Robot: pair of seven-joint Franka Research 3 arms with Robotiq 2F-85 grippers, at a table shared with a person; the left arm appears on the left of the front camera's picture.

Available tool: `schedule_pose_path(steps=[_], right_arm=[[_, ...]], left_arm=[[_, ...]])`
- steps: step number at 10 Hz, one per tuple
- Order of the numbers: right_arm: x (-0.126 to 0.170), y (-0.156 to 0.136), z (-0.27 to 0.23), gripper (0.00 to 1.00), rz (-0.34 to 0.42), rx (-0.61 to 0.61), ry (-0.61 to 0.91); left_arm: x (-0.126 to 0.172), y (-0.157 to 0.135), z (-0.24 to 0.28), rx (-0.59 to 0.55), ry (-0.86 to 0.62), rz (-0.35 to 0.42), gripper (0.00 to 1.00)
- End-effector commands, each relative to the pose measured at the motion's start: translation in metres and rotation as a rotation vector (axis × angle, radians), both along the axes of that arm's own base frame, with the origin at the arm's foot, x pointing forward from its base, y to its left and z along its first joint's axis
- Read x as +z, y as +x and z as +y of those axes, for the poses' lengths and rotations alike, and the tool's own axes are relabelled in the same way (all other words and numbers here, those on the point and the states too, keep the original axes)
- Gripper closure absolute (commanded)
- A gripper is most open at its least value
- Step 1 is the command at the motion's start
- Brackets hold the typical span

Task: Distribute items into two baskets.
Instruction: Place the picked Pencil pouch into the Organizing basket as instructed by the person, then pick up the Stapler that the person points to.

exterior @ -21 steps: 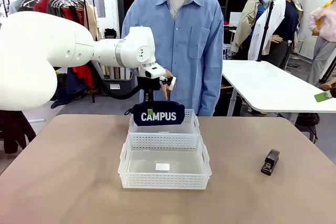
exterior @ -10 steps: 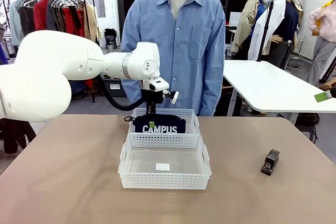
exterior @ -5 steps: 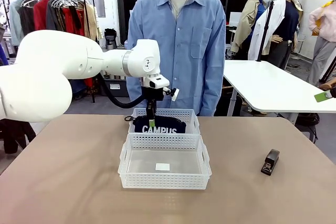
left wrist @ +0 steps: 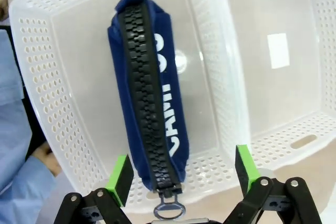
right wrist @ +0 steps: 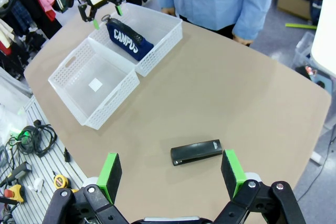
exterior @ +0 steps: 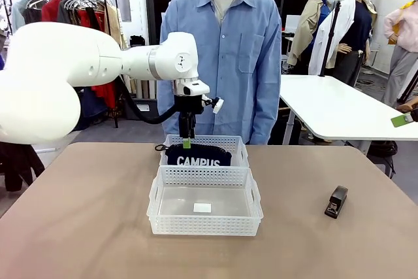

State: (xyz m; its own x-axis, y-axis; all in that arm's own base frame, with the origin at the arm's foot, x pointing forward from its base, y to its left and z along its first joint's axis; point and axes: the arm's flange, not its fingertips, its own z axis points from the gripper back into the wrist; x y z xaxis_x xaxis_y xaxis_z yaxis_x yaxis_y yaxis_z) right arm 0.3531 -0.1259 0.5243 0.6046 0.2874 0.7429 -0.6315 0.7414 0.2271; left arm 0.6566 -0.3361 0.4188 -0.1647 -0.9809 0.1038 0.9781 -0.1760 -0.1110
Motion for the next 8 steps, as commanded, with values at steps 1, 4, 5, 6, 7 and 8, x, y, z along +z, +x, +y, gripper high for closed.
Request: schedule_pose_path(steps=[1,4,5,6,7,8], right_arm=[[0.001,0.002,-0.001,0.00,-0.030,0.017,0.021],[0.001,0.002,-0.001,0.00,-0.030,0.017,0.021],[0.001,0.002,-0.001,0.00,-0.030,0.017,0.021],[0.001,0.002,-0.001,0.00,-0.030,0.017,0.021],[0.001,0.002,-0.001,0.00,-0.030,0.017,0.021],[0.001,0.002,-0.001,0.00,-0.030,0.017,0.021]], left_arm=[[0.006,-0.014,0.011,-0.044,-0.014,0.033,0.00],[0.008,-0.006,0.005,-0.036,0.003,0.020,0.00],[0.008,-0.006,0.005,-0.036,0.003,0.020,0.00],[0.008,-0.006,0.005,-0.036,0.003,0.020,0.00],[0.008,-0.006,0.005,-0.036,0.003,0.020,0.00],[0.008,-0.006,0.005,-0.036,0.003,0.020,0.00]])
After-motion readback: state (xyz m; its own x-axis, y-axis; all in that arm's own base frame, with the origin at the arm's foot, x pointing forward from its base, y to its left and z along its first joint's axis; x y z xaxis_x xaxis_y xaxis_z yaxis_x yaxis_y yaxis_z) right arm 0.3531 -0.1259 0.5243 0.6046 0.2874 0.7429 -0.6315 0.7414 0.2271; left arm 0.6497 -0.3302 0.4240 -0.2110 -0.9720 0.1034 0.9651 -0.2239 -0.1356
